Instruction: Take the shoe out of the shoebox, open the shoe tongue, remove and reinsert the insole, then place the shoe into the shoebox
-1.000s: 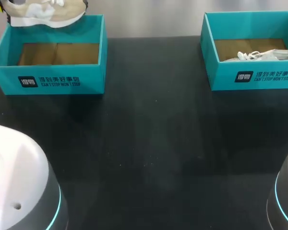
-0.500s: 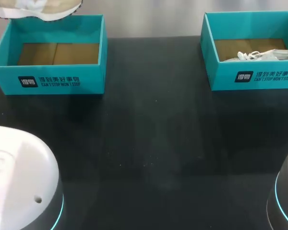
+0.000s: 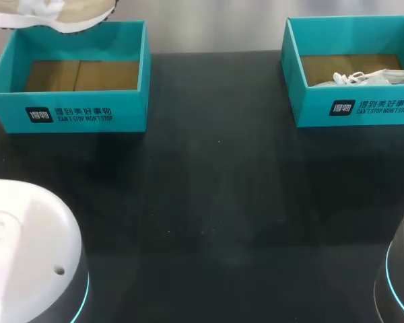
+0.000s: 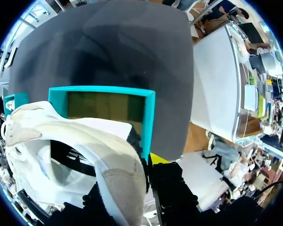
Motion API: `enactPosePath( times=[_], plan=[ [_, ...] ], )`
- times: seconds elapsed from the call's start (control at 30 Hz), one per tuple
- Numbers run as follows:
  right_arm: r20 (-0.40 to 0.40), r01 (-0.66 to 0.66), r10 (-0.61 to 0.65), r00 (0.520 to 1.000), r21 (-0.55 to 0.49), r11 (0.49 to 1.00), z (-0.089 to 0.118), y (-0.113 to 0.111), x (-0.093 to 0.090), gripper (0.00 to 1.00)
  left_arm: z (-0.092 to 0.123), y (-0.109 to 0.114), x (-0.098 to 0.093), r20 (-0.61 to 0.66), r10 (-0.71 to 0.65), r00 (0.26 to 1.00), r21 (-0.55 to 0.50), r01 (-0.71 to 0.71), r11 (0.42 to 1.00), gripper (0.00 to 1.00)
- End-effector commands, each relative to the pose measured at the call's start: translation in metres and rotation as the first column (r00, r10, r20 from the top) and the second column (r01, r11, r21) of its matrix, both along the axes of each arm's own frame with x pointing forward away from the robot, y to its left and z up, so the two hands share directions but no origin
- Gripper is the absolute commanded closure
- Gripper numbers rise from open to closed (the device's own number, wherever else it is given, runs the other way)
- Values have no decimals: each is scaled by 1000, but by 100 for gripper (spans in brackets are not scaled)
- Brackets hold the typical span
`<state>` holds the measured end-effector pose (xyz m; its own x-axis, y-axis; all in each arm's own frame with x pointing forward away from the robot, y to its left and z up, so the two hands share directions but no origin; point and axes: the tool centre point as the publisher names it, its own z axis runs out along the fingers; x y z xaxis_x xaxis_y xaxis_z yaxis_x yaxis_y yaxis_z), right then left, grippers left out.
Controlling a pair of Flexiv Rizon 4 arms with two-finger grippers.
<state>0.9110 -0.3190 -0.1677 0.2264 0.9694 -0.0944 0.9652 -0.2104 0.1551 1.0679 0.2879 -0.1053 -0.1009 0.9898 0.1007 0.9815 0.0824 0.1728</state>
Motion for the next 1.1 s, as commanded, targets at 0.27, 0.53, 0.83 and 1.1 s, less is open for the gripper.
enactPosePath(
  times=[0.27, 0.53, 0.83, 1.1],
  plan=[
    [0, 2, -2, 1000, -2, 1000, 0, 1, 0, 0, 14, -41, -96, 117, -31, 993, 158, 12, 987, 100],
    [0, 2, -2, 1000, -2, 1000, 0, 1, 0, 0, 9, -70, -153, 105, 24, 994, 107, -36, 994, 100],
    [0, 2, -2, 1000, -2, 1000, 0, 1, 0, 0, 13, -117, -228, 90, 1, 996, 69, -8, 998, 100],
    [0, 2, -2, 1000, -2, 1000, 0, 1, 0, 0, 9, -142, -254, 45, -6, 999, 56, 3, 998, 100]
  ],
)
